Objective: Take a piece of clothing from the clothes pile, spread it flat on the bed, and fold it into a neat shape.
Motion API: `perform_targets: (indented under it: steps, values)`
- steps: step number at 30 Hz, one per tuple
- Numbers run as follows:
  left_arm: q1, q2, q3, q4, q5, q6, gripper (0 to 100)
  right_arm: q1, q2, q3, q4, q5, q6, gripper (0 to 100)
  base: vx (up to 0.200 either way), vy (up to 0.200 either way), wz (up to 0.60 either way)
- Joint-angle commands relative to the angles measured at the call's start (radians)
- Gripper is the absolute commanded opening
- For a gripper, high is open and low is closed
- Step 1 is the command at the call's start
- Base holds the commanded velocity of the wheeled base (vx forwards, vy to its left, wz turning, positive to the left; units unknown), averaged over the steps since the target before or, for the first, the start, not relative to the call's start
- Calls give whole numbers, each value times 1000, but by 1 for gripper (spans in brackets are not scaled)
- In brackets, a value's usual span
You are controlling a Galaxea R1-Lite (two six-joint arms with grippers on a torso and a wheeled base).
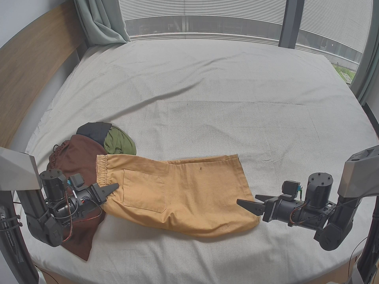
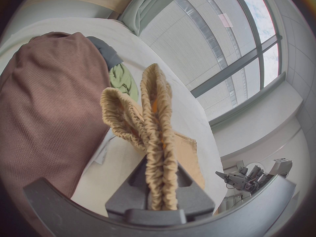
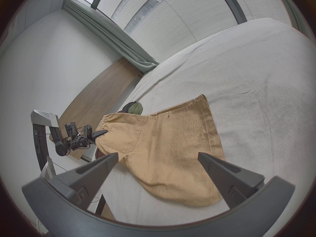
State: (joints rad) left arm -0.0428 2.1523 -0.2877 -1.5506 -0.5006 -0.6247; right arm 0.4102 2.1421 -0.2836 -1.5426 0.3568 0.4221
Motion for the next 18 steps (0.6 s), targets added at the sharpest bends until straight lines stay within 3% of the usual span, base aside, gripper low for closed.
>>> perform_targets:
  steps: [1, 8, 18]
  values:
    - [-35, -23, -11, 0, 5, -1, 0, 1, -1, 0, -1, 1, 0, 100, 0, 0, 0]
    - [-77, -26, -27, 0, 10, 0, 0, 1, -5, 0, -1, 1, 0, 100, 0, 0, 0]
    - [-147, -23, -80, 1, 106, -9, 0, 1, -8, 1, -1, 1, -14, 100, 0, 0, 0]
